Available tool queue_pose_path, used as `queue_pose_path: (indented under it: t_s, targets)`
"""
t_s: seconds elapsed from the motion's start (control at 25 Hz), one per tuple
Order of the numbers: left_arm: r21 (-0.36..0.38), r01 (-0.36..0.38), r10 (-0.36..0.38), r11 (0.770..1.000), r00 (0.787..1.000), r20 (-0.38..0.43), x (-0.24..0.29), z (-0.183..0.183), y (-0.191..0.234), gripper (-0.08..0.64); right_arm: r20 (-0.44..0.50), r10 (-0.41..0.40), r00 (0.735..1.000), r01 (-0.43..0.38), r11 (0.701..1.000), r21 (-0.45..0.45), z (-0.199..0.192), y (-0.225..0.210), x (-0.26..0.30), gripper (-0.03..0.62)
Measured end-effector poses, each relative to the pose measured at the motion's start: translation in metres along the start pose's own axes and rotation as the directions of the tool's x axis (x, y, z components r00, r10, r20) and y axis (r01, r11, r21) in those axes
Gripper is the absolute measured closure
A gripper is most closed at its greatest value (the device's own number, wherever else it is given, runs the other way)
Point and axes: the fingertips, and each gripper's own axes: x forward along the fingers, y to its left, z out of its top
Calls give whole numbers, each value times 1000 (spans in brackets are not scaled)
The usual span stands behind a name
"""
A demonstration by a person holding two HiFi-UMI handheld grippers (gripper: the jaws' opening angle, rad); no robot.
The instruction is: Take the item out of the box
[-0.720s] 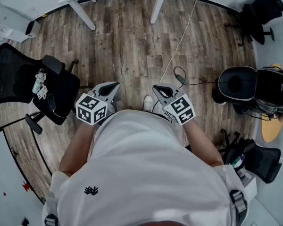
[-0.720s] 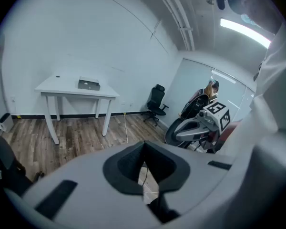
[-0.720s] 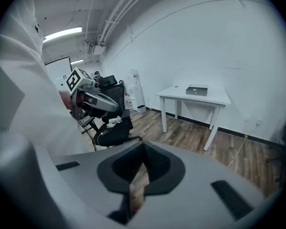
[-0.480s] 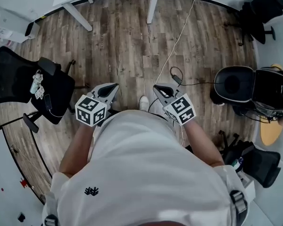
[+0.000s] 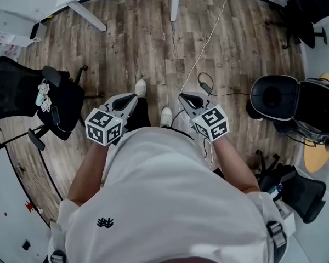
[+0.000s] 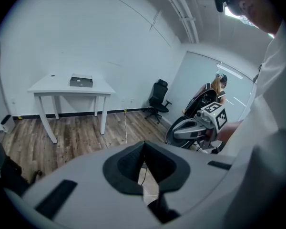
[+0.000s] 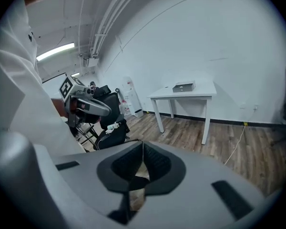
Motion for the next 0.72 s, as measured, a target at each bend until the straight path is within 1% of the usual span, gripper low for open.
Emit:
queue_pose_path:
  t_s: [0.16, 0.36, 0.48, 0.56, 0.64, 0.72]
  targets:
    - [0, 10, -10, 1000, 1000, -2, 15, 12, 13, 554, 6, -9, 1000, 9, 1000, 3, 12, -14, 9, 581]
    - [8, 59, -60, 998, 998, 6, 49, 38, 44, 554, -8, -52, 999, 52, 999, 2, 29, -43, 25, 573]
    - [11, 103, -103, 995, 994, 26, 74, 65, 62, 552, -16, -94, 995, 94, 995, 14, 46, -66, 32, 533]
    - [18, 123, -123, 992, 992, 41, 88, 89, 76, 552, -16, -112, 994, 112, 994, 19, 63, -82, 40, 531]
    - [27, 130, -131, 991, 990, 49, 96, 112, 93, 552, -16, -118, 993, 118, 993, 15, 83, -95, 54, 528]
    - [29, 122, -123, 992, 991, 48, 103, 128, 115, 552, -19, -124, 992, 124, 992, -3, 103, -108, 70, 526]
